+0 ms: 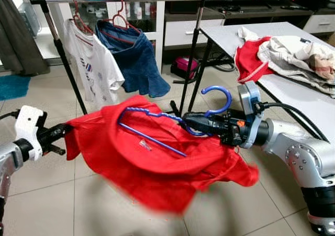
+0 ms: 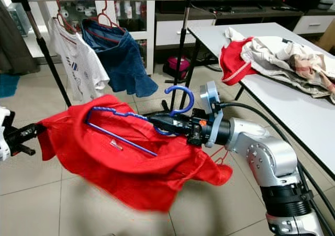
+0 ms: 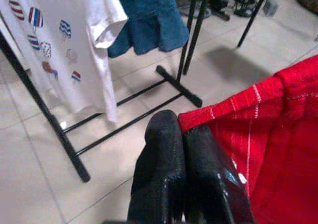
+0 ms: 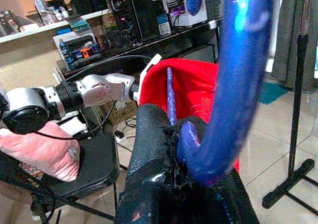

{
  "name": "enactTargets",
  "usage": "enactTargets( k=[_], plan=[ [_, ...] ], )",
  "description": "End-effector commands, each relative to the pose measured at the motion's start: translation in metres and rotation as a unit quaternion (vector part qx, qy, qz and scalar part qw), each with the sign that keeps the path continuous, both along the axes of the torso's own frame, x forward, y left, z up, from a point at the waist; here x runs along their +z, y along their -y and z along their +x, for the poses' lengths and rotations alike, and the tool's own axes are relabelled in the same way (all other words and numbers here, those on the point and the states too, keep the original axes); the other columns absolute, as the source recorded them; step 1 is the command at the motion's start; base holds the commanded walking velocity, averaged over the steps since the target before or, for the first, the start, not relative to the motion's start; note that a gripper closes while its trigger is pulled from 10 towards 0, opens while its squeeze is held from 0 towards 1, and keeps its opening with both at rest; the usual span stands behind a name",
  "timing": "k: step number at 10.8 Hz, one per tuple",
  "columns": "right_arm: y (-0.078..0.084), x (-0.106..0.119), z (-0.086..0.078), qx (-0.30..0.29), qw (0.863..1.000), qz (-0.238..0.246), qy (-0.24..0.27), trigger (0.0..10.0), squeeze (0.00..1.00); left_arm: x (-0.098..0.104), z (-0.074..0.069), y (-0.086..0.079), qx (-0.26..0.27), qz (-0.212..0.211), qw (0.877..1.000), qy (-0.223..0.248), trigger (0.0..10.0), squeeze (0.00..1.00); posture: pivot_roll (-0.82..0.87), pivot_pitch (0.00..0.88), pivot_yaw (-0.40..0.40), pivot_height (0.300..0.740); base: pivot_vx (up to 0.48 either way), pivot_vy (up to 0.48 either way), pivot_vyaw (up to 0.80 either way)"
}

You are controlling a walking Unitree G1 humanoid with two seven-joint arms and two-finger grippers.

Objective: Hang hanger

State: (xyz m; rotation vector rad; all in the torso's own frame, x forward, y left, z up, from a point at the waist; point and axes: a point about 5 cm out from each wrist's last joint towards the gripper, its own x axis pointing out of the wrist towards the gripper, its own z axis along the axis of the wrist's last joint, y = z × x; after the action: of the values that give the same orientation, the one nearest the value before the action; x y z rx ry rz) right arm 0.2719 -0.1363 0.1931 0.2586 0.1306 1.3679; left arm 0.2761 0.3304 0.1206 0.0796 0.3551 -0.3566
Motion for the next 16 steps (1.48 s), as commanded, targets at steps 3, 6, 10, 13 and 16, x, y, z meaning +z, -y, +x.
enactTargets(
  k=[3,6,10,13,16],
  plan=[
    [0.002,0.005,0.007,-0.039,0.999,-0.005,0.015,10.0,0.0,0.031,0.014,0.009,-0.015,-0.049,0.994,0.094,10.0,1.0,-0.06,0.0,-0.042,0.74,0.0,0.0,0.0],
    [0.003,-0.002,0.031,-0.181,0.983,-0.007,0.004,10.0,0.0,0.044,0.01,0.0,0.007,-0.092,0.988,0.125,10.0,1.0,-0.06,0.0,-0.048,0.74,0.0,0.0,0.0],
    [-0.019,0.0,0.047,-0.315,0.948,0.031,-0.029,10.0,0.0,0.016,0.014,0.101,-0.094,-0.199,0.975,0.022,10.0,1.0,-0.06,0.0,-0.064,0.74,0.0,0.0,0.0],
    [-0.039,0.008,0.036,-0.294,0.954,0.047,-0.021,10.0,0.0,-0.005,0.034,0.154,-0.066,-0.371,0.926,-0.03,10.0,0.0,-0.09,0.0,-0.052,0.74,0.0,0.0,0.0],
    [-0.047,0.01,0.027,-0.271,0.961,0.049,-0.019,10.0,0.0,0.017,0.039,0.165,-0.09,-0.519,0.85,-0.005,10.0,0.0,-0.09,0.0,-0.04,0.74,0.0,0.0,0.0]
  ],
)
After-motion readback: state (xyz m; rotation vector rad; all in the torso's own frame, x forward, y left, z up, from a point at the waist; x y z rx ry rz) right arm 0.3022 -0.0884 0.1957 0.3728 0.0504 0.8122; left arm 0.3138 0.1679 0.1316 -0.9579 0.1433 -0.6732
